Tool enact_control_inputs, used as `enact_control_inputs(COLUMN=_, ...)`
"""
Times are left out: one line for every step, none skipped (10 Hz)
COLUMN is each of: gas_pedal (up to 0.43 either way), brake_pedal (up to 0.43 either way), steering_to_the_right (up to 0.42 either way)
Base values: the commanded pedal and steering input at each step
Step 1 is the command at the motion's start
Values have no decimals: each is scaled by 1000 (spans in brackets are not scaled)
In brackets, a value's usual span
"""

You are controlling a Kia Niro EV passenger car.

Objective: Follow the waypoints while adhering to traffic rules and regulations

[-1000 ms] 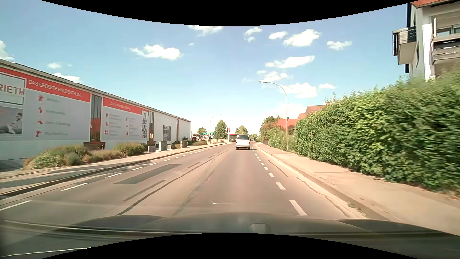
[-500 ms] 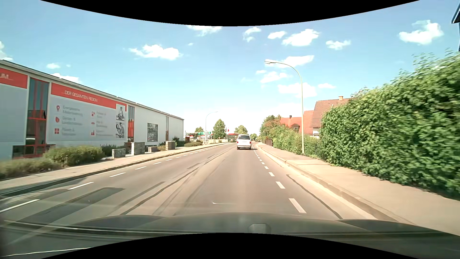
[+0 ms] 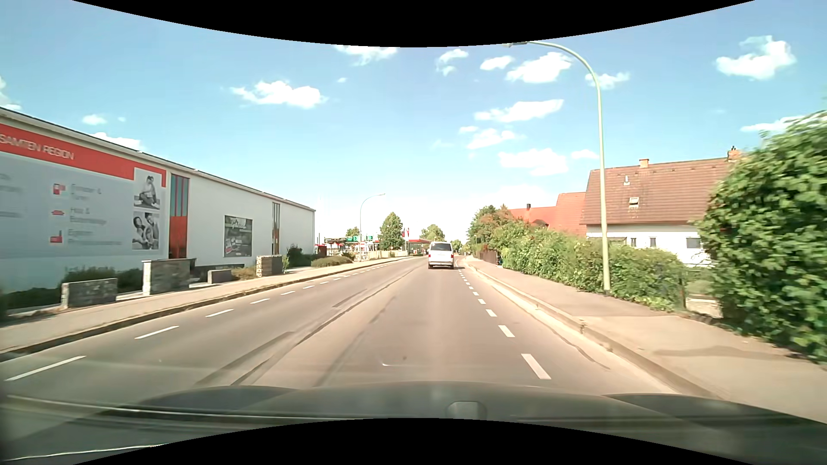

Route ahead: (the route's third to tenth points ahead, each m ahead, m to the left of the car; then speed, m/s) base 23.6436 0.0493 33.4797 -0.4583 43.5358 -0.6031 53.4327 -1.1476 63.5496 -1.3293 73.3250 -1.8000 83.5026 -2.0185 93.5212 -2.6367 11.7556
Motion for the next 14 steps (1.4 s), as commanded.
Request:
enact_control_inputs(gas_pedal=59, brake_pedal=6, steering_to_the_right=2)
enact_control_inputs(gas_pedal=59, brake_pedal=6, steering_to_the_right=2)
enact_control_inputs(gas_pedal=59, brake_pedal=6, steering_to_the_right=2)
enact_control_inputs(gas_pedal=59, brake_pedal=6, steering_to_the_right=2)
enact_control_inputs(gas_pedal=59, brake_pedal=6, steering_to_the_right=2)
enact_control_inputs(gas_pedal=59, brake_pedal=6, steering_to_the_right=2)
enact_control_inputs(gas_pedal=59, brake_pedal=6, steering_to_the_right=2)
enact_control_inputs(gas_pedal=59, brake_pedal=6, steering_to_the_right=2)
enact_control_inputs(gas_pedal=59, brake_pedal=6, steering_to_the_right=2)
enact_control_inputs(gas_pedal=59, brake_pedal=6, steering_to_the_right=2)
enact_control_inputs(gas_pedal=59, brake_pedal=6, steering_to_the_right=2)
enact_control_inputs(gas_pedal=59, brake_pedal=6, steering_to_the_right=2)
enact_control_inputs(gas_pedal=59, brake_pedal=6, steering_to_the_right=2)
enact_control_inputs(gas_pedal=59, brake_pedal=6, steering_to_the_right=2)
